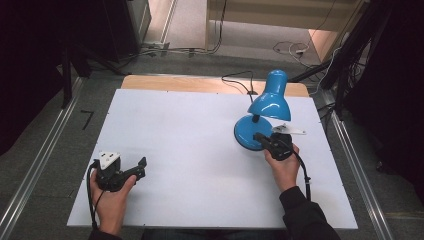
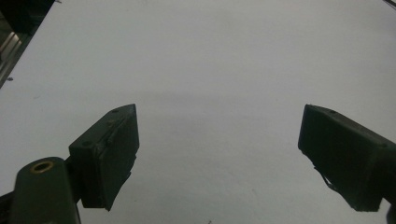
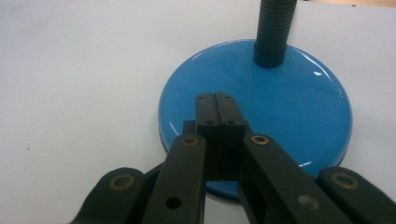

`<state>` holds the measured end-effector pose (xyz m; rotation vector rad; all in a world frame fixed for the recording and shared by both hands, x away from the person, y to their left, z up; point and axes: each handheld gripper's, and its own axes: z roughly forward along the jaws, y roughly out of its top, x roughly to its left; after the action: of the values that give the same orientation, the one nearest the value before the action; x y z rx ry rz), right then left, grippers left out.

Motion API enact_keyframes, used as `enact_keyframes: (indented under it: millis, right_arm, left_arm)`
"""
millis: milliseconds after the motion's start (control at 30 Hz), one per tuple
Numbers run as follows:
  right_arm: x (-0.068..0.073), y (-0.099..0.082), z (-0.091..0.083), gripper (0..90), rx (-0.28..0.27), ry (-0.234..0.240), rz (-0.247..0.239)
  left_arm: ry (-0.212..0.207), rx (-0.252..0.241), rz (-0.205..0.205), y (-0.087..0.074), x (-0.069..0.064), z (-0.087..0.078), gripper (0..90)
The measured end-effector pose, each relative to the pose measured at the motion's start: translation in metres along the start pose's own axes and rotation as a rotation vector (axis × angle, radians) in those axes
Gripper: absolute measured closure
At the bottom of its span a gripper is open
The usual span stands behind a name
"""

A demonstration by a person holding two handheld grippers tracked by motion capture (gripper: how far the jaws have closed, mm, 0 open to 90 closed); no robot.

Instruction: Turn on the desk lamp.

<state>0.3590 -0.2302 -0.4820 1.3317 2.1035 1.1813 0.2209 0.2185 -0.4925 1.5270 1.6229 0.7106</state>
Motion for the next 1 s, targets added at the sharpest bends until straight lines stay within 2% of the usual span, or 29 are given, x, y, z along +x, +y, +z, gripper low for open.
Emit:
enact_keyframes:
  millis: [200, 600, 1000]
  right_arm:
    - [-0.002, 0.003, 0.005, 87.6, 0.007, -0.015, 0.021]
    - [-0.006, 0.002, 0.015, 87.6, 0.027, -0.03, 0.033]
    - [-0.004, 0.0, 0.017, 87.7, 0.031, -0.034, 0.026]
  left_arm:
    - [-0.001, -0.001, -0.001, 0.0, 0.0, 0.0, 13.3]
    - [-0.003, -0.001, -0.001, 0.0, 0.001, 0.0, 13.4]
    - [-0.005, -0.001, -0.002, 0.0, 0.001, -0.001, 13.5]
